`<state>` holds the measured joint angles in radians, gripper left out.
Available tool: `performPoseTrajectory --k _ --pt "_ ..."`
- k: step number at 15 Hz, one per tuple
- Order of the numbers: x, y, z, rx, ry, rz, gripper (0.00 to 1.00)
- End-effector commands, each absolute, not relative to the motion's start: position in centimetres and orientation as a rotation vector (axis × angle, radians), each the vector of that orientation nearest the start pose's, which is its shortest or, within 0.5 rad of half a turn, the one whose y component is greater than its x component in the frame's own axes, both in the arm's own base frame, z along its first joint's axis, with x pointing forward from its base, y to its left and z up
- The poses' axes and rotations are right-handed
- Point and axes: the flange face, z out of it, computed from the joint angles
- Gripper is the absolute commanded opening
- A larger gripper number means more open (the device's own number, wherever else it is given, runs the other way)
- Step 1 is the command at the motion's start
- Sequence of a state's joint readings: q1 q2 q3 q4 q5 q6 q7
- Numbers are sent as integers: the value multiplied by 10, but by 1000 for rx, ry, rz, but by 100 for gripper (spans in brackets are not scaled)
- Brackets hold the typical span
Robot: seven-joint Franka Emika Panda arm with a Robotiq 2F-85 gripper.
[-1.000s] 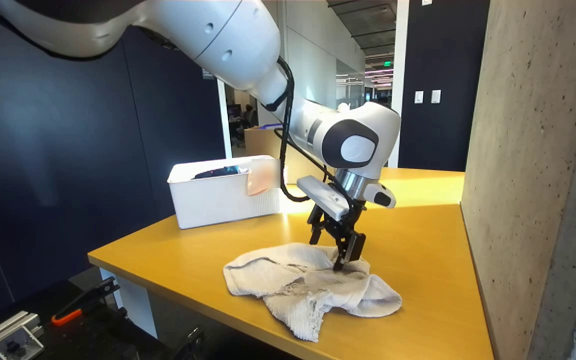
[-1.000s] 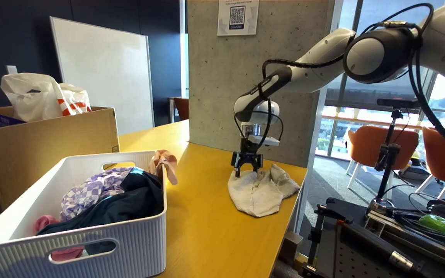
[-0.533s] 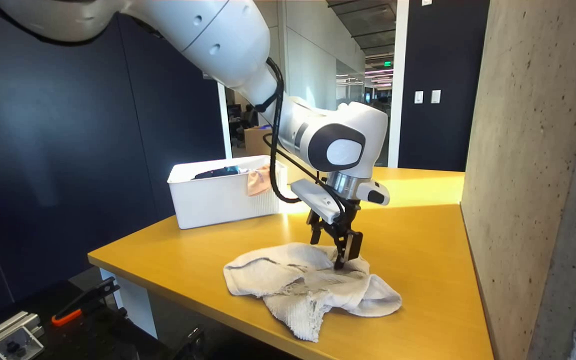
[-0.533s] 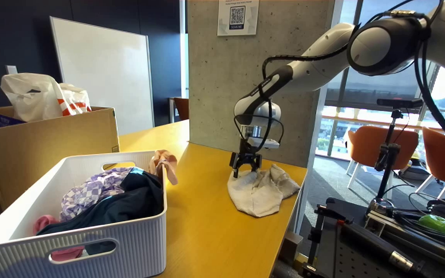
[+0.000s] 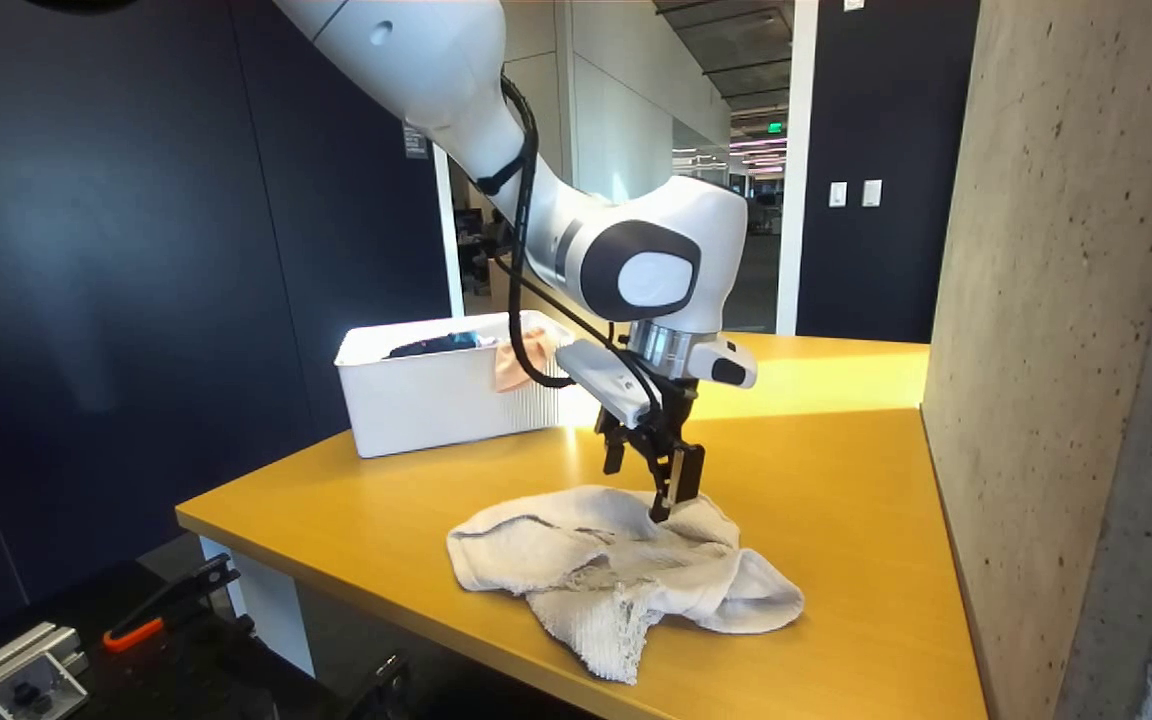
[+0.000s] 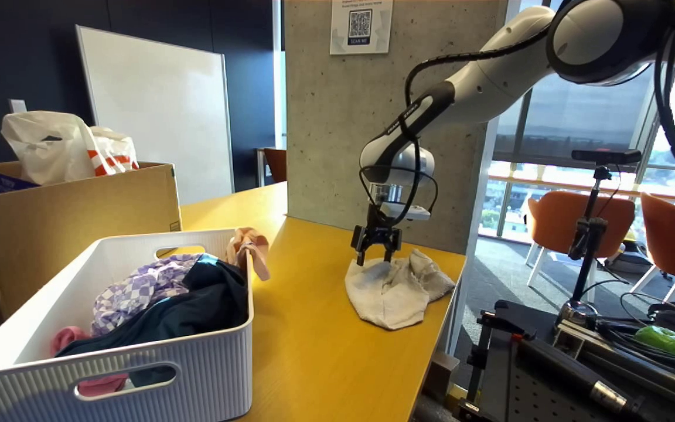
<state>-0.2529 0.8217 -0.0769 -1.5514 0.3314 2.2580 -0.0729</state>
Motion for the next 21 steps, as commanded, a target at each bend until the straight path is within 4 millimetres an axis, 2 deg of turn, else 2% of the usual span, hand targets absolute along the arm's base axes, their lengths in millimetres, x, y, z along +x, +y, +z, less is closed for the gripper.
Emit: performPoseTrajectory --k 1,7,14,15,16,17,18,21 --pt "641 -202 165 -2863 700 88 100" --pt "631 -207 164 -2874 713 76 100" --pt "633 -207 157 -2876 716 83 100" --pt "634 -208 157 -2876 716 83 96" --pt "634 -208 156 -2875 716 82 72" --pt "635 -207 156 -2875 714 83 71" --pt "634 -207 156 -2875 712 82 66" --pt "635 -207 155 -2874 710 83 42"
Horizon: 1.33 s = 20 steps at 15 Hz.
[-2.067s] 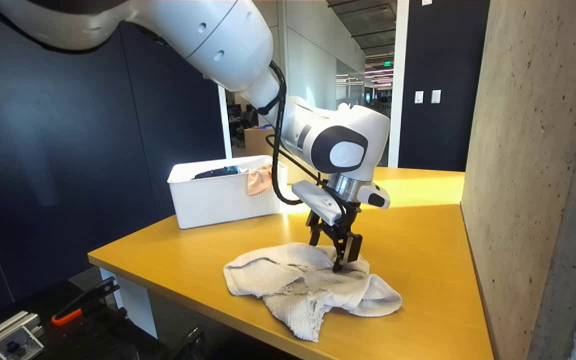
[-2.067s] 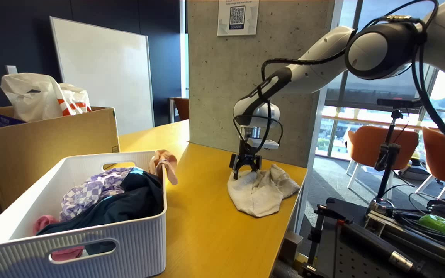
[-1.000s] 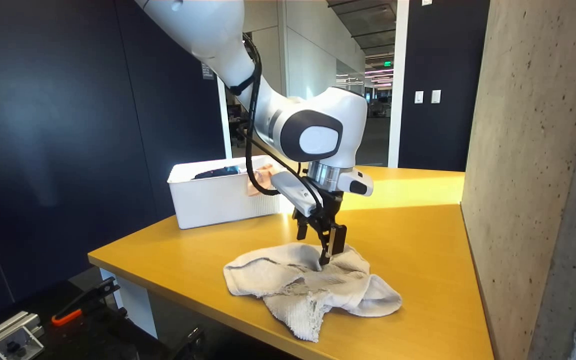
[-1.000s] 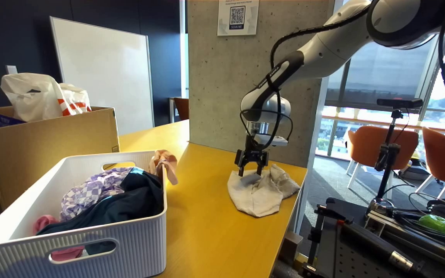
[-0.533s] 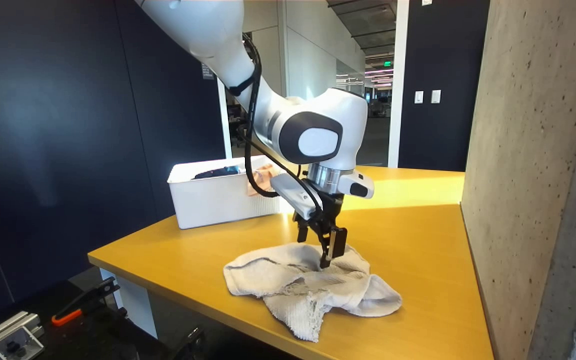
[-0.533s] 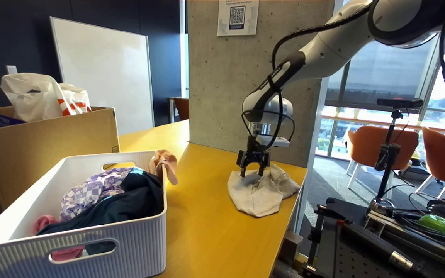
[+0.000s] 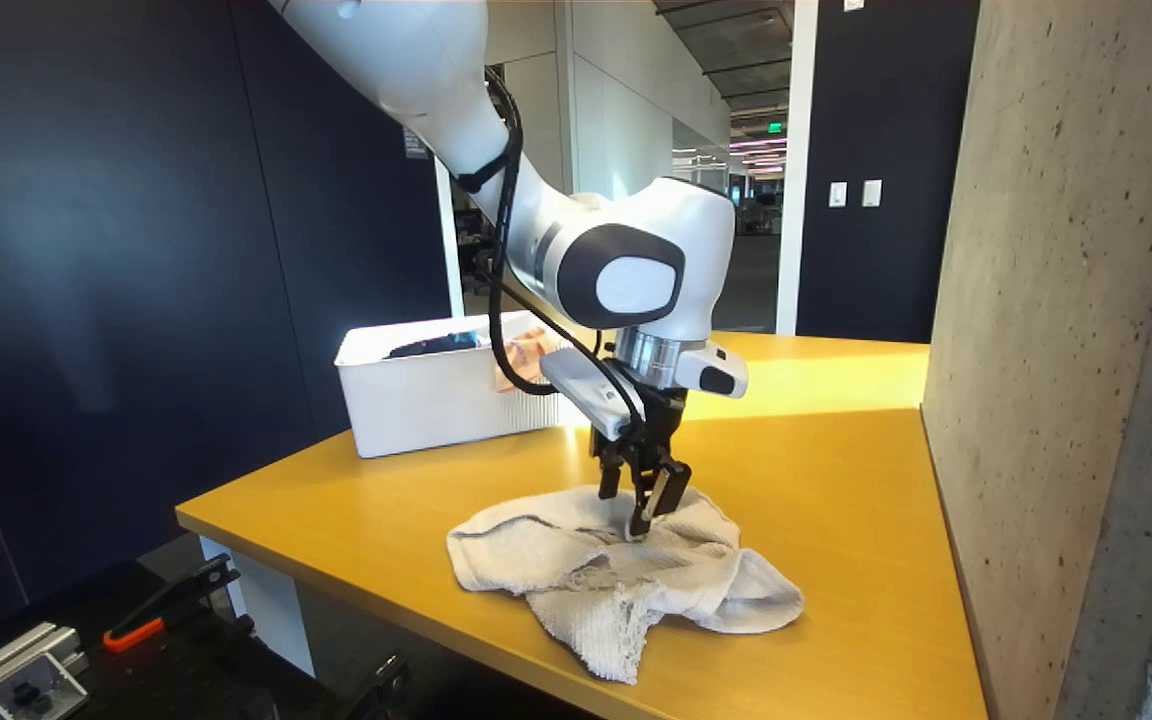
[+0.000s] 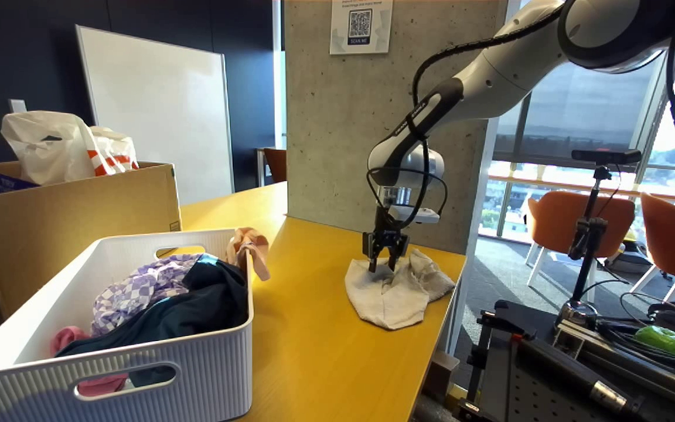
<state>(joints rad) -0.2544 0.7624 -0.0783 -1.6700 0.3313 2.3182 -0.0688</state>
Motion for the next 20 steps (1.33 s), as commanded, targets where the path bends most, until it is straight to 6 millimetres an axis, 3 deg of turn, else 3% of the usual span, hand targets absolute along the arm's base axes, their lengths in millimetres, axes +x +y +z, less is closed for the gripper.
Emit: performPoseTrajectory --k 1,6,8,13,16,20 --pt "635 -206 154 -2874 708 84 36" --pt "634 -207 152 -2873 707 87 1" --pt "634 -206 156 -2877 706 87 0" --pt "650 -199 196 -2902 692 35 1" --pt "680 -190 219 -2905 692 20 1" --pt "723 -166 233 -2905 682 74 1"
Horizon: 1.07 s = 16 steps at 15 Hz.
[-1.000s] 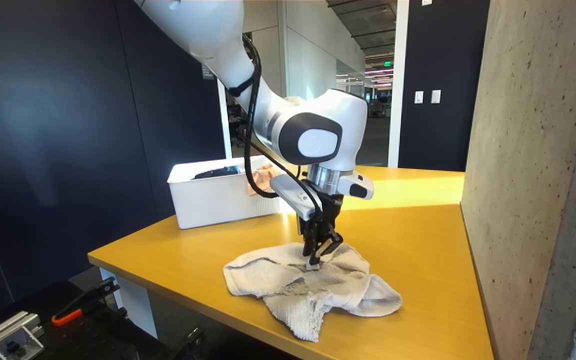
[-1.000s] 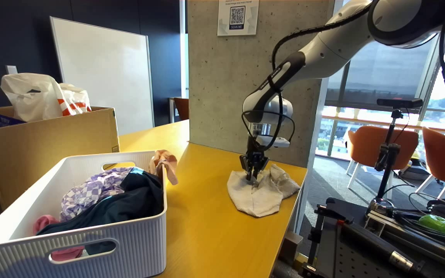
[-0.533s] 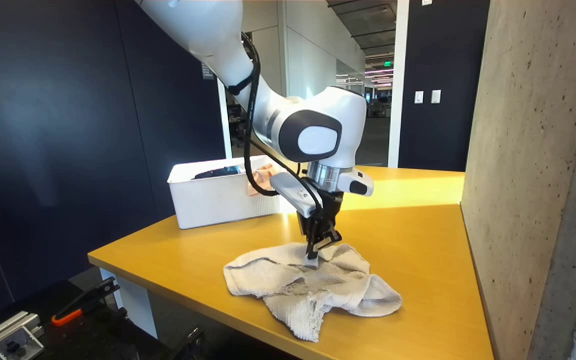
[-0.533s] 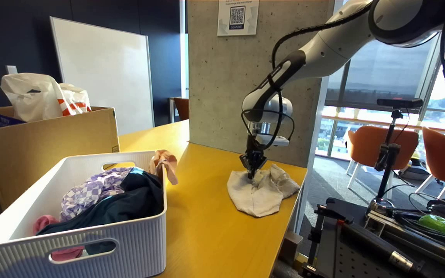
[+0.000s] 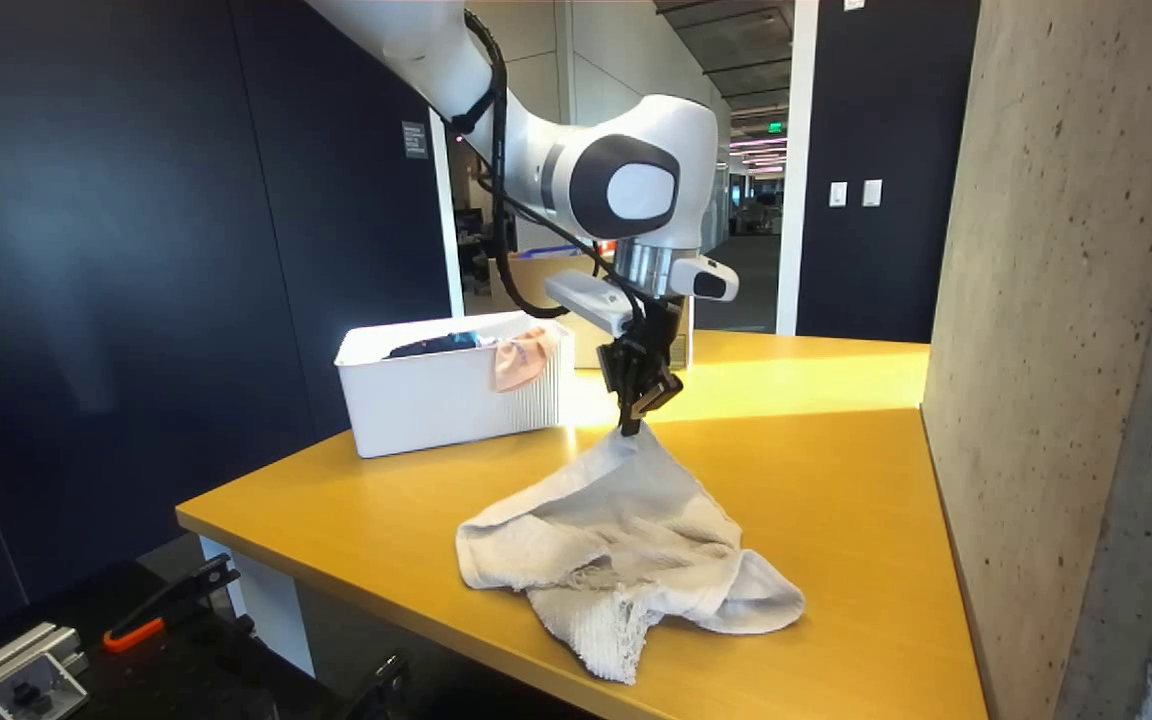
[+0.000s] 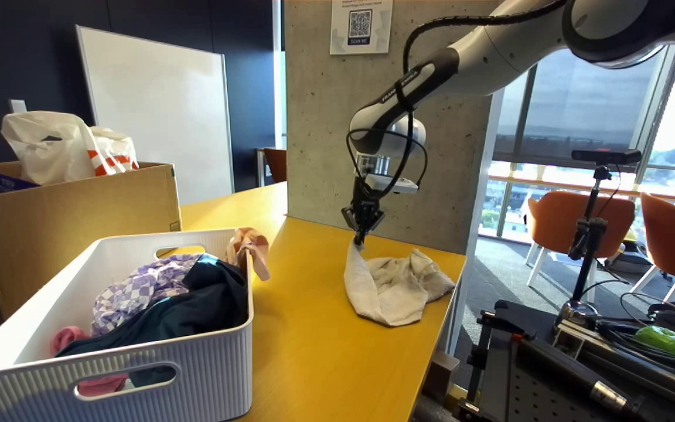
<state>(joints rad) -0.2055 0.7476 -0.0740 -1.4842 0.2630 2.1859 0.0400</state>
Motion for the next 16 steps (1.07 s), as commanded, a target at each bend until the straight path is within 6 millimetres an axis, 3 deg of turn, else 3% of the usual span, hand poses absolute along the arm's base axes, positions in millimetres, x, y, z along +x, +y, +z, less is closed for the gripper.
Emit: performPoseTrajectory --k 1,3,5,10,11,13,16 --pt "731 -159 236 -2904 686 84 1" --pt "746 -145 237 -2899 686 107 4" --pt "758 -140 239 -2902 682 106 1" --pt "778 -144 248 -2901 667 77 1" --pt "780 -147 250 -2894 670 73 28" --pt "782 -151 255 -2894 661 68 36" --pt "779 -156 269 -2907 667 87 57"
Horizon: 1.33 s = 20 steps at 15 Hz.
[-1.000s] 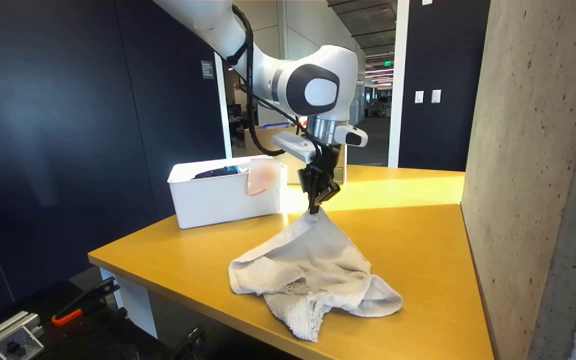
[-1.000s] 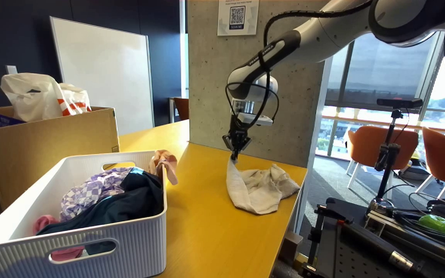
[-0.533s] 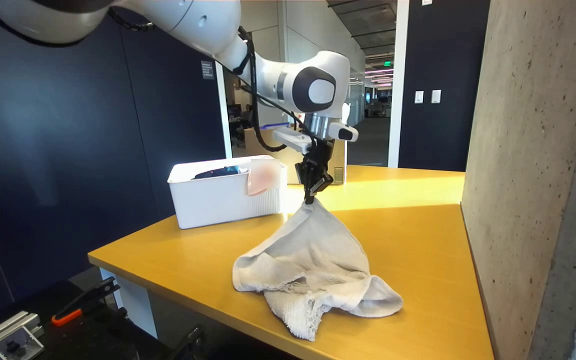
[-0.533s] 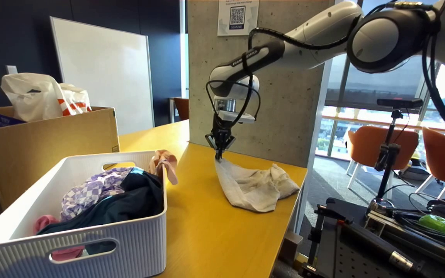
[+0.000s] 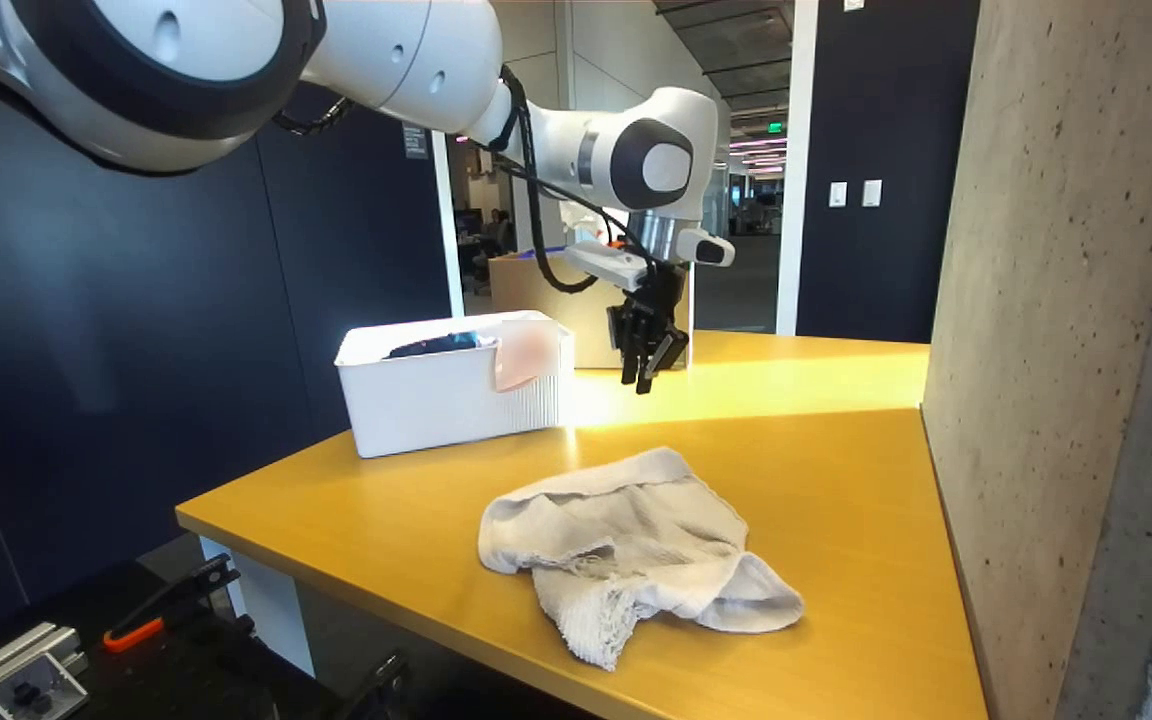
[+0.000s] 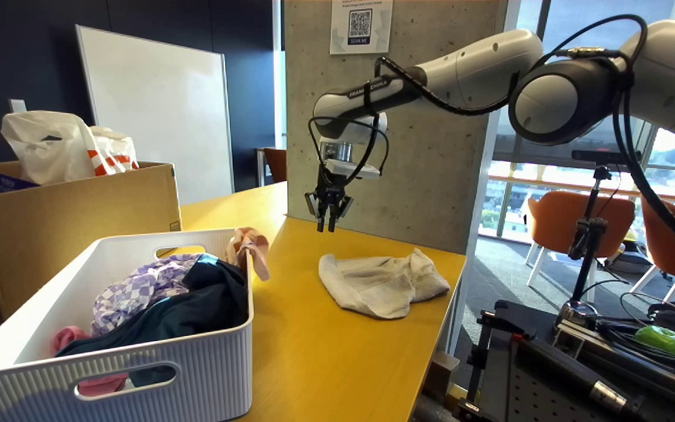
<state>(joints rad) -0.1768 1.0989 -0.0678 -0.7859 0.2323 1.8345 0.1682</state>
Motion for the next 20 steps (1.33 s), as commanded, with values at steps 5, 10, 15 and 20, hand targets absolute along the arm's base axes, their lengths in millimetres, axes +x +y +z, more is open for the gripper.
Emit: performPoseTrajectory --k 5,10,15,20 --pt "753 -175 290 -2909 768 223 93" --pt "718 -180 268 -2888 826 392 100" --pt "694 -176 206 -2911 777 380 100" --pt "678 -159 153 -2989 698 247 100"
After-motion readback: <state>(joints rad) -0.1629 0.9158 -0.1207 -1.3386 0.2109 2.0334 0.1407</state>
